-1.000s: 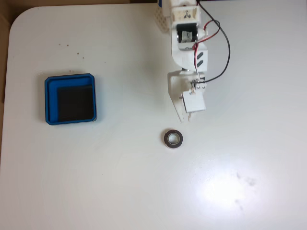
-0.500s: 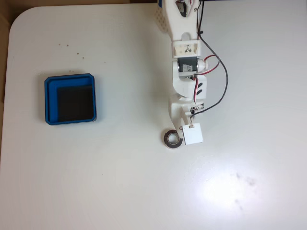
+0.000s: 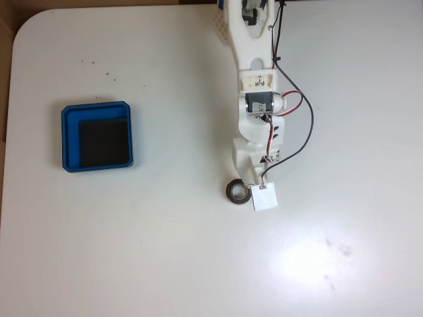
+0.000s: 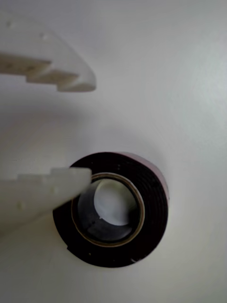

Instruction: Pick the red roll and drop it in the blue box

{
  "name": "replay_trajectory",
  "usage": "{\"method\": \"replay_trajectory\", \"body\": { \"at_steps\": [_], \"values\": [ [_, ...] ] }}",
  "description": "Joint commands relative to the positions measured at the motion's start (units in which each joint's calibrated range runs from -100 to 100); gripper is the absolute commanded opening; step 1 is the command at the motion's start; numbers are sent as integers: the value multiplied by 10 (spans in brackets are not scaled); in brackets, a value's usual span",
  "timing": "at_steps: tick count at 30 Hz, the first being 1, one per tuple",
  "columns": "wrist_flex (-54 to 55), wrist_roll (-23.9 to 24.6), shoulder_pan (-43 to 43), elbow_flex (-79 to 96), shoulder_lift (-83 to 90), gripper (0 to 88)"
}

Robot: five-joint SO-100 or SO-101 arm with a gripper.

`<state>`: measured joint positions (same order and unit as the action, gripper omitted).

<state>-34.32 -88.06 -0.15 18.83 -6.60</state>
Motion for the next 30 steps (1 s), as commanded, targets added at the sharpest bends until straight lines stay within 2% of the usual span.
{"method": "replay_trajectory", "body": {
  "at_steps": [1, 30],
  "values": [
    [-12, -3, -6, -63, -16, 148],
    [-10, -2, -35, -119, -134, 147]
  ]
}}
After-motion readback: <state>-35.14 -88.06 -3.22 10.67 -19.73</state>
